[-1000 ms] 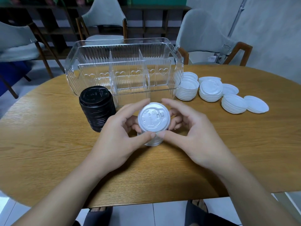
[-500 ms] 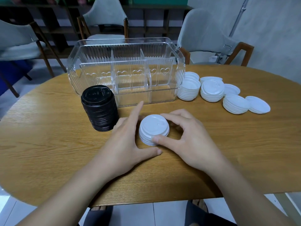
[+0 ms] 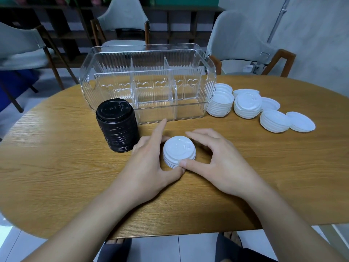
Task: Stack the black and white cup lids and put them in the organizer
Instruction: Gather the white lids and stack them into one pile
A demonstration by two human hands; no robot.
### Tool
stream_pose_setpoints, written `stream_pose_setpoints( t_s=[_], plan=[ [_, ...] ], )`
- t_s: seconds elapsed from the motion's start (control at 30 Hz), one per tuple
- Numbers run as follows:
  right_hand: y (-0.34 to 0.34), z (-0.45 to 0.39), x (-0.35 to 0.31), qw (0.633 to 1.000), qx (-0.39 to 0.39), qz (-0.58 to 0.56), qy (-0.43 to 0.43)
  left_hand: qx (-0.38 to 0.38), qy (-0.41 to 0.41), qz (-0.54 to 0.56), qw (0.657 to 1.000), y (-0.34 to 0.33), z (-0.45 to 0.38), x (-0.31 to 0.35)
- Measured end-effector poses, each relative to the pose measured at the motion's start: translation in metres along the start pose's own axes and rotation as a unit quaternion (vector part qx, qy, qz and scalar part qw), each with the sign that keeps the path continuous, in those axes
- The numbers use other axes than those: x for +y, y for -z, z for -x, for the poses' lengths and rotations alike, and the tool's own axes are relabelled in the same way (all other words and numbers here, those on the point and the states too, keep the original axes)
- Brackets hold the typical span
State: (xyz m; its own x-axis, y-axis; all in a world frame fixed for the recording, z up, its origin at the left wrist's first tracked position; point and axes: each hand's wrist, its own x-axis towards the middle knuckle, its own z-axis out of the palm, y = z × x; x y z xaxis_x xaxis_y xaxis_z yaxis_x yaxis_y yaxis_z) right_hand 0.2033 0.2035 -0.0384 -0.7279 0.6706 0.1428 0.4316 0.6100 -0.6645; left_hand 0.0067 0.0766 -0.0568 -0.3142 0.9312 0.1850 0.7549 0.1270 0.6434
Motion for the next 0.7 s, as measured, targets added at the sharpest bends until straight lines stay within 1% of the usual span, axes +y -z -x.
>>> stream_pose_setpoints(
  t_s=[0.13, 0.23, 0.3, 0.43, 0.53, 0.7],
  plan=[
    [-0.002, -0.003, -0.008, 1.000, 0.004, -0.003, 0.019, -0.005, 0.004, -0.007, 1.000, -0.002, -0.001, 0.000],
    [-0.002, -0.005, -0.007, 1.000, 0.005, -0.014, -0.004, -0.012, 0.008, -0.010, 1.000, -0.002, -0.002, 0.000],
    [-0.001, -0.004, -0.006, 1.000, 0.012, 0.000, -0.014, -0.012, 0.013, -0.010, 1.000, -0.002, -0.002, 0.001],
    [-0.006, -0.001, -0.011, 0.998, 0.061, 0.021, -0.024, -0.014, 0.021, -0.017, 1.000, -0.001, -0.003, 0.004],
    [-0.010, 0.002, -0.019, 0.996, 0.085, 0.029, -0.007, -0.017, 0.014, -0.023, 0.999, -0.001, -0.002, 0.005],
    [-0.011, 0.004, -0.017, 0.997, 0.070, -0.039, -0.005, -0.009, -0.009, -0.030, 0.999, 0.000, 0.002, 0.004]
  ],
)
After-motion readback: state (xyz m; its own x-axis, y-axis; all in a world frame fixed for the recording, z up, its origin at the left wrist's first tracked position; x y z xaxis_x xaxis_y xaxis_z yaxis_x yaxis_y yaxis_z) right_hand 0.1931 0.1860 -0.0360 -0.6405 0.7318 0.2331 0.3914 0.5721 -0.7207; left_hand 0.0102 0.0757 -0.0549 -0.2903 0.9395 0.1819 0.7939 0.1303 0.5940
